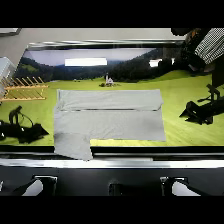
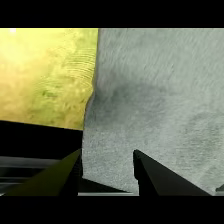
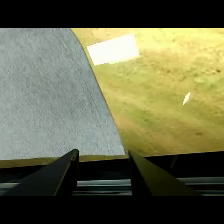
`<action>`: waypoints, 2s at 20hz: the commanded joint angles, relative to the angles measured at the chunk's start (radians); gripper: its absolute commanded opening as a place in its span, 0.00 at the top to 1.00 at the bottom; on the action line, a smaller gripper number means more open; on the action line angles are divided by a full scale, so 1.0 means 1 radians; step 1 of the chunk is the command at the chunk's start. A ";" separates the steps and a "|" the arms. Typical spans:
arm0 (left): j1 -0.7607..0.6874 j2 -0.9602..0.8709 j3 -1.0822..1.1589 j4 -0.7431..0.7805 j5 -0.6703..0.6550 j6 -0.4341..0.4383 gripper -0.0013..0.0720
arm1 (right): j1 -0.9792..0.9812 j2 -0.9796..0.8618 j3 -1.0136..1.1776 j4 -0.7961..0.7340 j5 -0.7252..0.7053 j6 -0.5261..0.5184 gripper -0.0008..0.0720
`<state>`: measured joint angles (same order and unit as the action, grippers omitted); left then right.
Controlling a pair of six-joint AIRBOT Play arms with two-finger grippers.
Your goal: Fold the clothes and pants, and hang the long-sleeved shirts on hangers.
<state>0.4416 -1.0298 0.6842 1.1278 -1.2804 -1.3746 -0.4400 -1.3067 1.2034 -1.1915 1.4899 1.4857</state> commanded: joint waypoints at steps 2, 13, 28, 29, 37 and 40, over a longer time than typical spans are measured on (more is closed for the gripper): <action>0.018 0.126 -0.241 -0.029 0.083 0.019 0.45 | -0.011 0.127 -0.108 0.050 -0.025 -0.009 0.47; -0.010 0.087 -0.281 -0.045 0.165 0.026 0.45 | -0.011 0.174 -0.108 0.073 -0.029 -0.009 0.47; -0.040 -0.038 -0.262 -0.101 0.118 0.060 0.96 | -0.010 0.173 -0.108 0.375 -0.069 -0.003 0.66; -0.040 -0.037 -0.257 -0.100 0.118 0.065 0.96 | -0.010 0.173 -0.108 0.392 -0.095 -0.010 0.65; -0.040 -0.036 -0.155 -0.100 0.116 0.067 0.96 | -0.011 -0.007 -0.169 0.163 -0.100 -0.116 0.47; -0.040 -0.036 -0.126 -0.101 0.119 0.067 0.96 | -0.011 -0.069 -0.248 0.113 -0.122 -0.140 0.47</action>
<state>0.4019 -1.0660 0.5282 1.0290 -1.1622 -1.3083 -0.4519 -1.3151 1.0142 -1.0306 1.3808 1.3796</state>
